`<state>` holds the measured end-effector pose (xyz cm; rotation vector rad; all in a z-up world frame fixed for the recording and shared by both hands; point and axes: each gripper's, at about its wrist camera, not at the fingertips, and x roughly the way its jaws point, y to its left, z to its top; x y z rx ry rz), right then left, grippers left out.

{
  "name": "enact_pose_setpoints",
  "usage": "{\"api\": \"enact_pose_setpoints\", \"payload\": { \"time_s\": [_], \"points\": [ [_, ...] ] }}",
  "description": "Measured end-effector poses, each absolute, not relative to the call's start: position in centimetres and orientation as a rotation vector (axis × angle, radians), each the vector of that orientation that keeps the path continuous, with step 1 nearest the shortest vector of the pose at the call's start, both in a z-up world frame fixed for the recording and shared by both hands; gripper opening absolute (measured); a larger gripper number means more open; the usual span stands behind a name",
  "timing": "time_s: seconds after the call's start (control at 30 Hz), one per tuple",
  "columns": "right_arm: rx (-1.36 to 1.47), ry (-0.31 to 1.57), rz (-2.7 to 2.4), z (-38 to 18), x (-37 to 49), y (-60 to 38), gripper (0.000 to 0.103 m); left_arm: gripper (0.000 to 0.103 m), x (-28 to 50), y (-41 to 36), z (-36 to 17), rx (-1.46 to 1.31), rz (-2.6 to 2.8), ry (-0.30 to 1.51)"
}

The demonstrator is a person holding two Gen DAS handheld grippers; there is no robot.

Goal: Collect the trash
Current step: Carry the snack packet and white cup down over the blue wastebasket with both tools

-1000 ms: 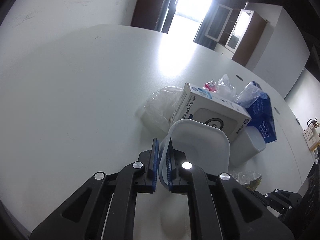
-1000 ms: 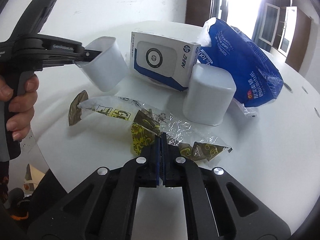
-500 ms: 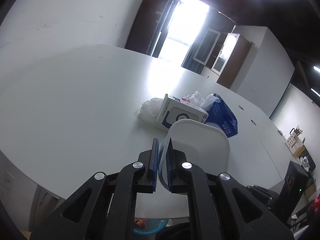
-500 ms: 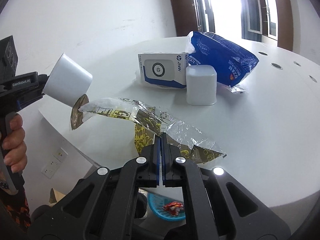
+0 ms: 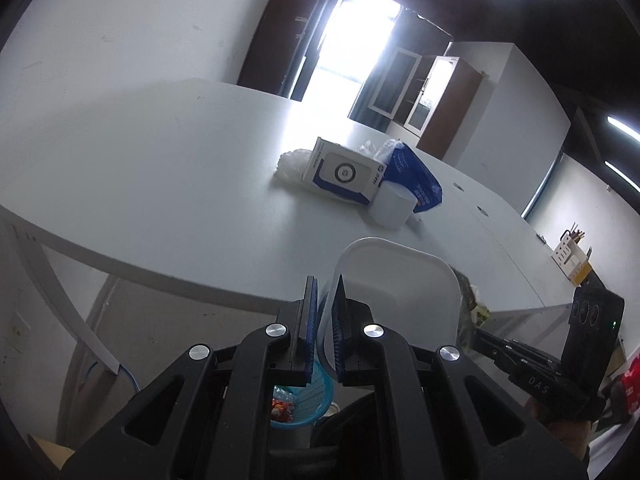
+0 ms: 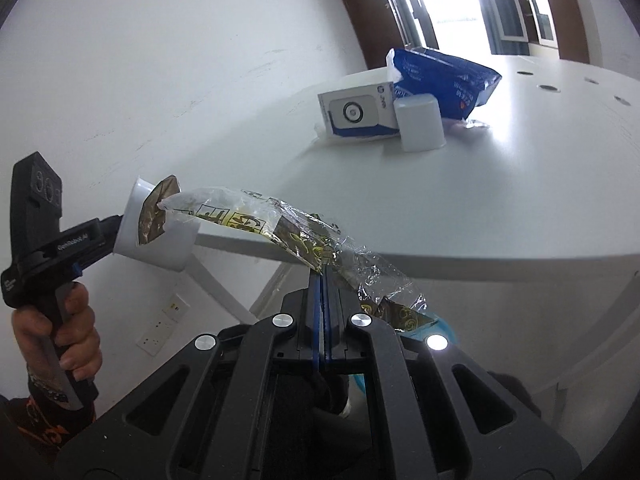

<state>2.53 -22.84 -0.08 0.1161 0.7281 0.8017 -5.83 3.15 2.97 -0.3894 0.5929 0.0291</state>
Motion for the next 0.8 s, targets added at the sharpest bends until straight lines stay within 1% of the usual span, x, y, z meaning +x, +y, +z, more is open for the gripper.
{"api": "enact_pose_setpoints", "payload": {
  "time_s": [0.17,0.4,0.6,0.8],
  "points": [
    [0.142,0.777,0.816,-1.7,0.8,-23.9,0.001,0.006,-6.6,2.9,-1.1,-0.406,-0.008,0.677],
    [0.072,0.866,0.745,-6.9,1.7,-22.8,0.001,0.006,-5.3,2.4,-6.3,-0.385,0.013,0.764],
    [0.094,0.934,0.697,-11.3,3.2,-22.0,0.001,0.006,-3.3,2.7,-12.0,-0.411,-0.011,0.879],
    [0.094,1.001,0.644,-15.6,5.1,-21.3,0.001,0.006,-1.0,2.8,-15.2,-0.373,0.032,0.906]
  ]
}}
